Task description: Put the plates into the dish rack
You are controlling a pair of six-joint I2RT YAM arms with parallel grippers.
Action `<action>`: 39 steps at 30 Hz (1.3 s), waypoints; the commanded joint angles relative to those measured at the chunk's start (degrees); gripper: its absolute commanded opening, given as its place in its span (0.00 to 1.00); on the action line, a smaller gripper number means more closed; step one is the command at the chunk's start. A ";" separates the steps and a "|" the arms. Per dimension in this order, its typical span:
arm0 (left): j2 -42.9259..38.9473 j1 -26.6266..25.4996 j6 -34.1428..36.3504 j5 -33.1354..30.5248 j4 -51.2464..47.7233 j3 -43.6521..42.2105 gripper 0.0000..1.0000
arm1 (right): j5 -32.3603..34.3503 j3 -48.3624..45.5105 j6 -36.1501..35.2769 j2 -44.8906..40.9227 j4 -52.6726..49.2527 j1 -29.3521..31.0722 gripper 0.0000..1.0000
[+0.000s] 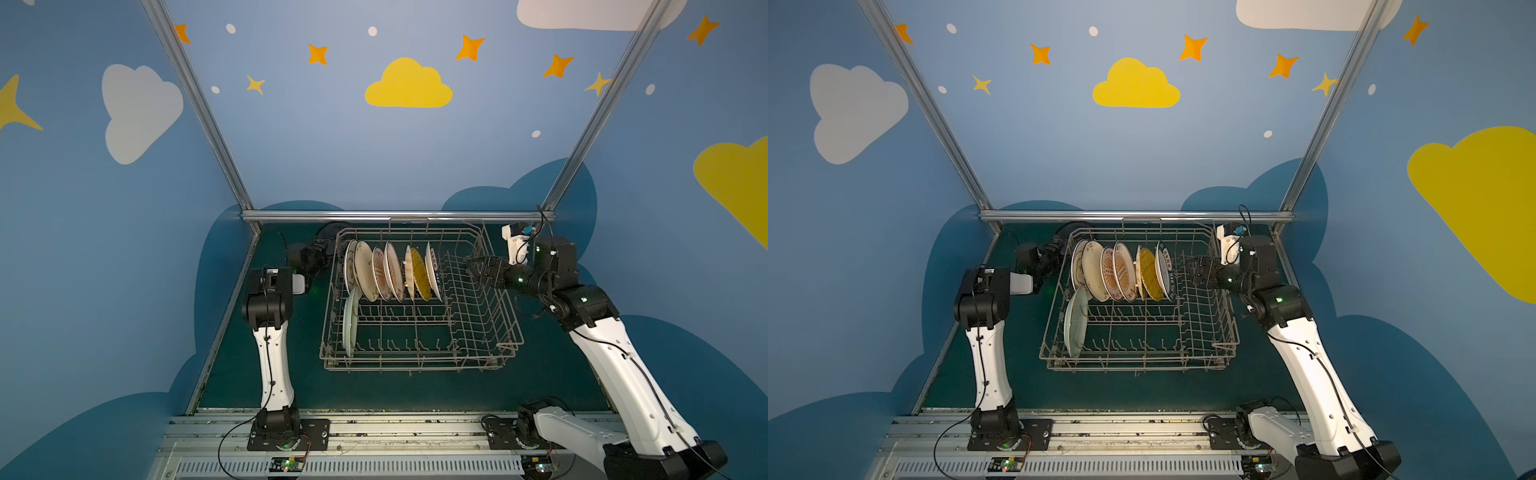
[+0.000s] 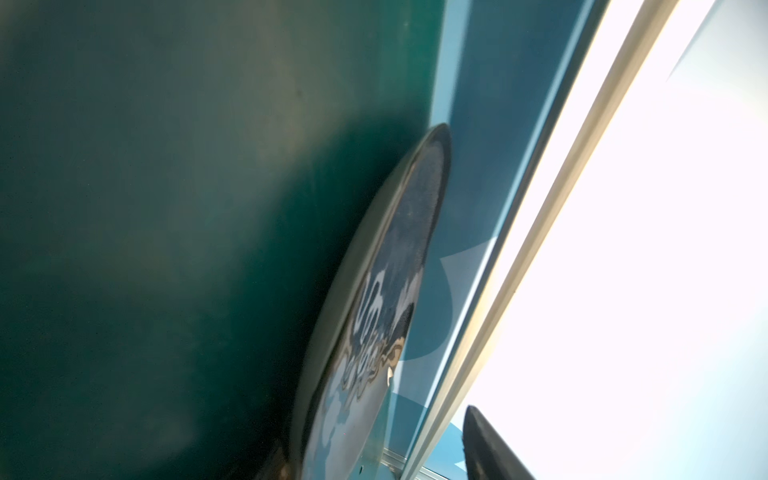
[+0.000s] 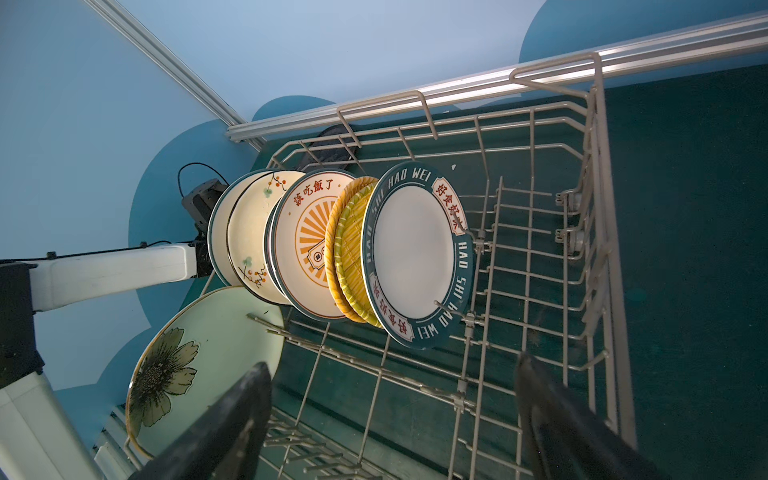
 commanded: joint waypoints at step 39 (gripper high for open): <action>-2.85 2.85 -0.24 -3.21 5.17 -14.55 0.03 | -0.94 -1.04 1.58 -1.13 1.59 0.37 0.89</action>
